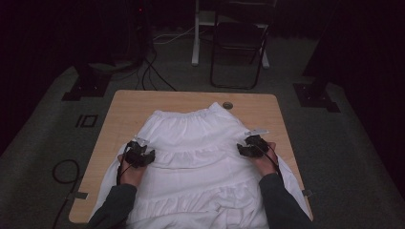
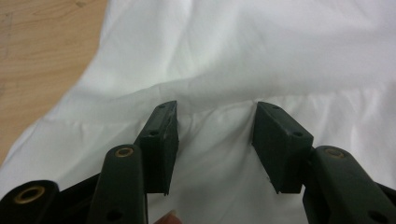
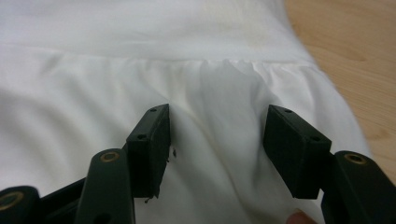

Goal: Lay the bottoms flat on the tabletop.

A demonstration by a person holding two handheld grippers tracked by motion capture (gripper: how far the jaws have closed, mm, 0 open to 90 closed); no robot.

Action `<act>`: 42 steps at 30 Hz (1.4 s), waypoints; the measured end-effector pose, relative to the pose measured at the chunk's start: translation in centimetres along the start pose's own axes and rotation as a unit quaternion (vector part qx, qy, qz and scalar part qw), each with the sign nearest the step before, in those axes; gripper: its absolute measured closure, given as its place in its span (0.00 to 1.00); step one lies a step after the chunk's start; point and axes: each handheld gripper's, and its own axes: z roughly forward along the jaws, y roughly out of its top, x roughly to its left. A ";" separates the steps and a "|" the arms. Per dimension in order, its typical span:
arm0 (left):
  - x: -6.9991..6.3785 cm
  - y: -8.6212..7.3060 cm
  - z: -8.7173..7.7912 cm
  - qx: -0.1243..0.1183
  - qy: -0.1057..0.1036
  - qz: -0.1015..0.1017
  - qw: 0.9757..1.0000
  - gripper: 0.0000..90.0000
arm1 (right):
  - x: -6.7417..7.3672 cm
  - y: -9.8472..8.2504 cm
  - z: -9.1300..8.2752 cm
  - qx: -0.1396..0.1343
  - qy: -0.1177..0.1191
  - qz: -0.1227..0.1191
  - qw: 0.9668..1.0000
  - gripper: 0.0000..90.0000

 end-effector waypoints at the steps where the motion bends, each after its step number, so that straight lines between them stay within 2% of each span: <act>1: 0.2 0.2 0.4 -0.005 -0.001 0.000 1.000 0.57 | -0.1 0.2 0.8 0.001 -0.008 0.004 1.000 0.46; 3: 0.7 1.2 1.4 -0.009 0.006 -0.003 1.000 0.57 | -0.4 0.5 1.5 -0.014 -0.018 0.007 1.000 0.48; 8: 1.2 4.3 4.3 0.001 0.046 0.005 0.999 0.58 | -1.8 1.9 3.1 -0.013 -0.047 0.033 0.998 0.49; 9: 1.1 5.2 4.9 0.008 0.056 0.002 0.998 0.58 | -2.1 2.1 3.3 -0.014 -0.052 0.040 0.998 0.50; 10: 1.1 5.2 4.9 0.008 0.056 0.002 0.998 0.58 | -2.1 2.1 3.3 -0.014 -0.052 0.040 0.998 0.50; 11: 0.6 6.3 5.7 0.019 0.071 0.006 0.997 0.58 | -2.7 2.5 3.7 -0.012 -0.065 0.053 0.996 0.50; 13: -0.2 7.4 6.3 0.033 0.080 0.010 0.996 0.58 | -3.3 2.5 3.8 -0.011 -0.077 0.061 0.995 0.50; 15: -1.2 8.0 6.6 0.037 0.075 0.020 0.996 0.57 | -4.2 2.4 3.9 -0.010 -0.094 0.080 0.992 0.50; 18: -2.3 8.0 6.5 0.030 0.049 0.030 0.998 0.52 | -5.6 2.1 3.6 -0.002 -0.122 0.113 0.986 0.49; 20: -2.6 7.7 6.1 0.028 0.041 0.032 0.998 0.50 | -6.1 2.0 3.4 0.010 -0.120 0.117 0.986 0.48; 21: -2.5 7.6 5.6 0.028 0.036 0.029 0.999 0.49 | -6.1 2.0 3.1 0.017 -0.114 0.113 0.987 0.47; 23: -1.9 7.0 4.3 0.013 0.017 0.014 1.000 0.50 | -6.0 1.9 2.5 0.028 -0.102 0.095 0.990 0.46; 24: -1.9 7.0 4.3 0.013 0.017 0.014 1.000 0.50 | -6.0 1.9 2.5 0.028 -0.102 0.095 0.990 0.46; 25: -1.4 6.5 3.0 0.006 0.008 0.005 1.000 0.50 | -5.9 1.9 2.2 0.029 -0.101 0.091 0.990 0.46; 27: -0.4 5.6 0.9 -0.003 -0.009 -0.012 1.000 0.50 | -5.8 1.7 0.6 0.014 -0.091 0.085 0.992 0.46; 29: 0.5 4.6 -1.3 -0.002 -0.032 -0.025 0.999 0.47 | -5.4 1.4 -0.8 0.005 -0.076 0.075 0.994 0.45; 30: 0.8 3.9 -2.4 -0.004 -0.036 -0.028 0.999 0.47 | -5.2 1.2 -1.6 0.002 -0.070 0.071 0.995 0.45; 31: 1.0 3.3 -3.4 0.002 -0.040 -0.019 0.999 0.47 | -4.9 1.0 -2.4 -0.001 -0.063 0.064 0.996 0.44; 33: 1.4 1.7 -5.6 0.002 -0.035 -0.009 0.999 0.46 | -4.2 0.3 -3.8 -0.003 -0.052 0.049 0.997 0.44; 35: 1.9 -0.1 -7.5 0.009 -0.041 -0.011 0.999 0.46 | -3.6 -0.6 -5.1 -0.005 -0.042 0.032 0.999 0.43; 36: 2.1 -1.1 -8.5 0.011 -0.034 -0.009 0.999 0.45 | -3.2 -1.1 -5.7 -0.008 -0.038 0.025 0.999 0.43; 37: 2.3 -2.2 -9.3 0.012 -0.028 -0.015 0.999 0.45 | -2.9 -1.7 -6.3 -0.010 -0.034 0.019 0.999 0.43; 38: 2.5 -3.2 -10.0 0.020 -0.031 -0.018 0.999 0.45 | -2.6 -2.3 -6.9 -0.011 -0.034 0.016 0.999 0.44; 42: 3.1 -7.3 -12.1 0.046 -0.005 -0.029 0.999 0.44 | -1.5 -4.6 -8.6 -0.014 -0.031 -0.001 0.999 0.44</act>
